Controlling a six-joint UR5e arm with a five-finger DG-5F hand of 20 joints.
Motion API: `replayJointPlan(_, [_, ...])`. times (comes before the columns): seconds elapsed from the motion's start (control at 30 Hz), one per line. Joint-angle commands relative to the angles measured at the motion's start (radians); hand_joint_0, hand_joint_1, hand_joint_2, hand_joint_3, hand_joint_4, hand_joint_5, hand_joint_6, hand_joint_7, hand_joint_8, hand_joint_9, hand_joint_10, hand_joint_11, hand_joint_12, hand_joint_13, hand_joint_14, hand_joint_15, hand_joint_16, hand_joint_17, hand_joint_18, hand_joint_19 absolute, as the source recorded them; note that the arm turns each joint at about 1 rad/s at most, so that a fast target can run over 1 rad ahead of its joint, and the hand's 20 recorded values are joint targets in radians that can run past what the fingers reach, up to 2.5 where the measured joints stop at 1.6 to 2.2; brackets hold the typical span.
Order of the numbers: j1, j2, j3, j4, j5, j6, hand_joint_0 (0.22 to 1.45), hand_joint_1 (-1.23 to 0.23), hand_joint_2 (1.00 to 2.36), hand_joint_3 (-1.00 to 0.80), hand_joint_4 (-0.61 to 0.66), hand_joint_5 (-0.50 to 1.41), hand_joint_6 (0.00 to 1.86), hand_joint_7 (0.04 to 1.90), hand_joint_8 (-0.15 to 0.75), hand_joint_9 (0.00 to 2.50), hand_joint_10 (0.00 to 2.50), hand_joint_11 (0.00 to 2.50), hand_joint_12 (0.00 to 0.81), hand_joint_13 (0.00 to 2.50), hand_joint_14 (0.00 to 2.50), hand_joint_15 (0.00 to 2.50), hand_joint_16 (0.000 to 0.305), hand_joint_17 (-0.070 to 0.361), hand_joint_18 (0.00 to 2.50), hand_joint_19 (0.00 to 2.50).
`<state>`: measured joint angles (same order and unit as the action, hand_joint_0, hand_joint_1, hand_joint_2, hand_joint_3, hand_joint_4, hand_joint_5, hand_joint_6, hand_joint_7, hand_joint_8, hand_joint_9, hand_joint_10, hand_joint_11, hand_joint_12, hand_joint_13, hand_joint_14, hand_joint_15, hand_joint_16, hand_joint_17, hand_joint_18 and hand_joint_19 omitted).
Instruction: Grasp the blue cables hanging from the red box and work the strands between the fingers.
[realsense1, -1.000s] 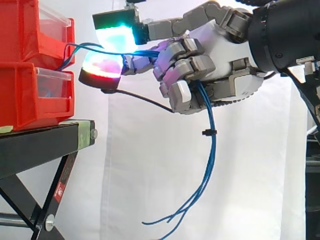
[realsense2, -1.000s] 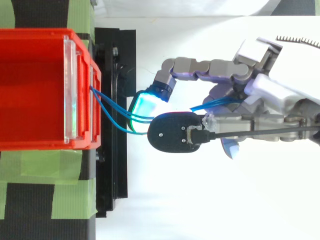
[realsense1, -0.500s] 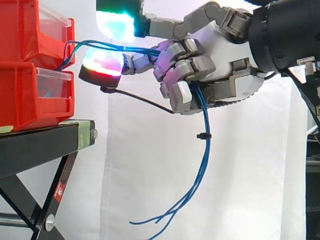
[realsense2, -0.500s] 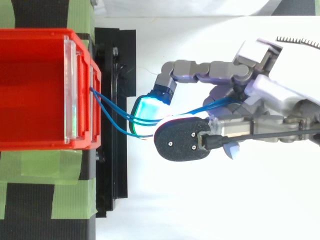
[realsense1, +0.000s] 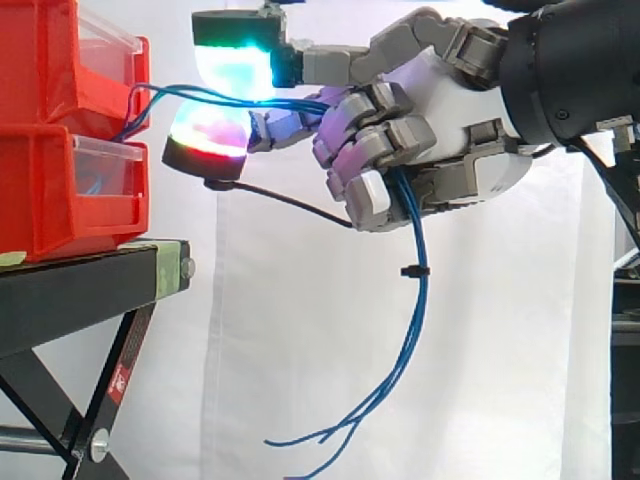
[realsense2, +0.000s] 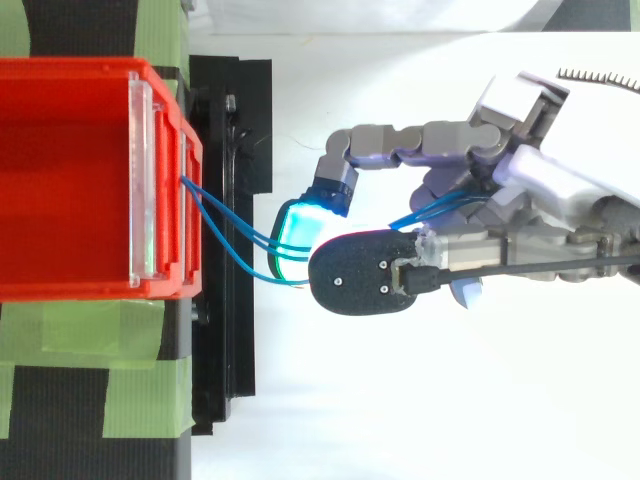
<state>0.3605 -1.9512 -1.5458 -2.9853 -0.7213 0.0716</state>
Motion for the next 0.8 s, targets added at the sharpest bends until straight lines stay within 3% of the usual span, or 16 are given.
replayJointPlan(0.0, [0.000,0.000,0.000,0.000,0.000,-0.001,0.82,-0.68,1.02,-0.50,0.14,0.59,0.02,1.23,0.445,1.77,2.50,2.50,0.688,2.06,2.50,1.81,0.238,0.178,2.50,0.72])
replayJointPlan(0.37, [-0.002,0.000,0.001,0.000,0.003,-0.001,0.81,-0.70,1.02,-0.32,0.19,0.60,0.02,1.05,0.445,1.77,2.50,2.50,0.688,2.06,2.50,1.81,0.238,0.178,2.50,0.72])
replayJointPlan(0.57, [0.000,0.000,0.001,-0.003,0.003,0.001,0.83,-0.69,1.02,-0.30,0.10,0.59,0.02,1.21,0.445,1.77,2.50,2.50,0.688,2.06,2.50,1.81,0.238,0.178,2.50,0.72])
replayJointPlan(0.77, [0.000,0.002,0.001,-0.003,0.003,0.001,0.86,-0.70,1.02,-0.21,0.09,0.54,0.01,1.28,0.445,1.77,2.50,2.50,0.688,2.06,2.50,1.81,0.238,0.178,2.50,0.72])
